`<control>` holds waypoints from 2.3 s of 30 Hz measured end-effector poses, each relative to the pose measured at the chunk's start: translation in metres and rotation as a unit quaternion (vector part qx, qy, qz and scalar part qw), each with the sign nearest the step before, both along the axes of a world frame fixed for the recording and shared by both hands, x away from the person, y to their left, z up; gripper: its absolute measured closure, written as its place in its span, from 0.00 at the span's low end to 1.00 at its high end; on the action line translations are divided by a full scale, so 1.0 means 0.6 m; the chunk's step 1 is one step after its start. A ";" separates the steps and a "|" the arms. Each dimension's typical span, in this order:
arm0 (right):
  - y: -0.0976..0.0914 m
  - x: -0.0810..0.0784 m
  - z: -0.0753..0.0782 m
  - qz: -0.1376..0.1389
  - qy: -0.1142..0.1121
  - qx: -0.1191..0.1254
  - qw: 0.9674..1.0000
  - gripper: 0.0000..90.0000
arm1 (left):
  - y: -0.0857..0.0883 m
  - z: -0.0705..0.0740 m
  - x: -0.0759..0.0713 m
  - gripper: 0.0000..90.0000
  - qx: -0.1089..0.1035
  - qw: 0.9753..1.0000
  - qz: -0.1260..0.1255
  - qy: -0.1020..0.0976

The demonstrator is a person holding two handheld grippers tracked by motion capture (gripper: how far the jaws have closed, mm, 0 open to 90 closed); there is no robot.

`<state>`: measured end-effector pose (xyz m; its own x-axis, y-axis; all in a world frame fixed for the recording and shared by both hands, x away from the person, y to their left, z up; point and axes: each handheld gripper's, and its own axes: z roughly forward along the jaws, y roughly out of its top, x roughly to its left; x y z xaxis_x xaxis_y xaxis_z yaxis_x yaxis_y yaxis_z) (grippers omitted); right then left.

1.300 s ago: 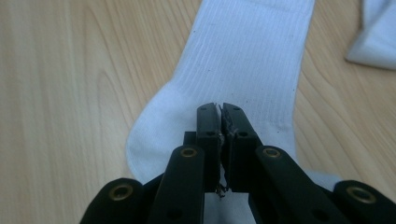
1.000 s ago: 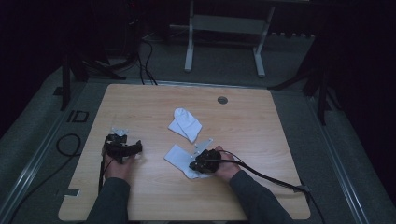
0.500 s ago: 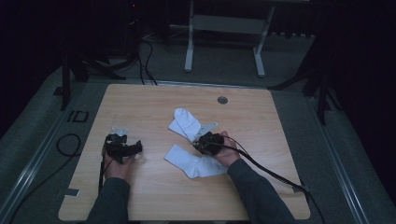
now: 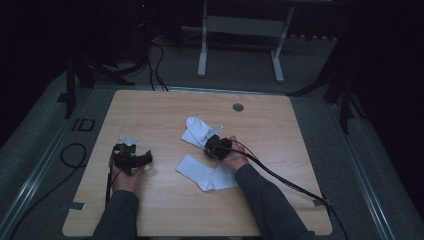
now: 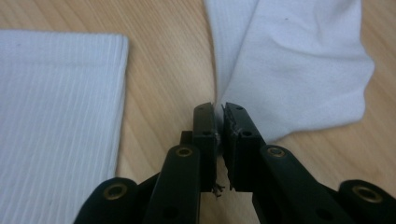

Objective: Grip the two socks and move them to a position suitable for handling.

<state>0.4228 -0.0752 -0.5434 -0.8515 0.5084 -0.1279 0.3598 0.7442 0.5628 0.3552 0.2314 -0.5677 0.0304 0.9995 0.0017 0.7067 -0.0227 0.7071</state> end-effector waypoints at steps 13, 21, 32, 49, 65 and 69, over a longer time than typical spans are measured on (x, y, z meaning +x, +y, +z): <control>-0.098 -0.020 0.005 -0.024 0.033 0.002 0.999 0.93 | 0.000 0.000 0.000 0.16 0.000 1.000 0.000 0.000; -0.155 -0.040 0.009 -0.025 0.035 -0.018 0.999 0.93 | 0.000 0.000 0.000 0.16 0.000 1.000 0.000 0.000; -0.152 -0.025 0.038 -0.030 0.018 -0.011 0.999 0.87 | 0.000 0.000 0.000 0.16 0.000 1.000 0.000 0.000; -0.051 0.044 0.033 -0.046 -0.002 -0.012 0.999 0.68 | 0.000 0.000 0.000 0.16 0.000 1.000 0.000 0.000; -0.058 0.064 0.041 -0.082 0.004 0.003 0.997 0.96 | 0.000 0.000 0.000 0.16 0.000 1.000 0.000 0.000; -0.070 0.061 0.061 -0.084 -0.008 0.009 0.996 0.96 | 0.000 0.000 0.000 0.16 0.000 1.000 0.000 0.000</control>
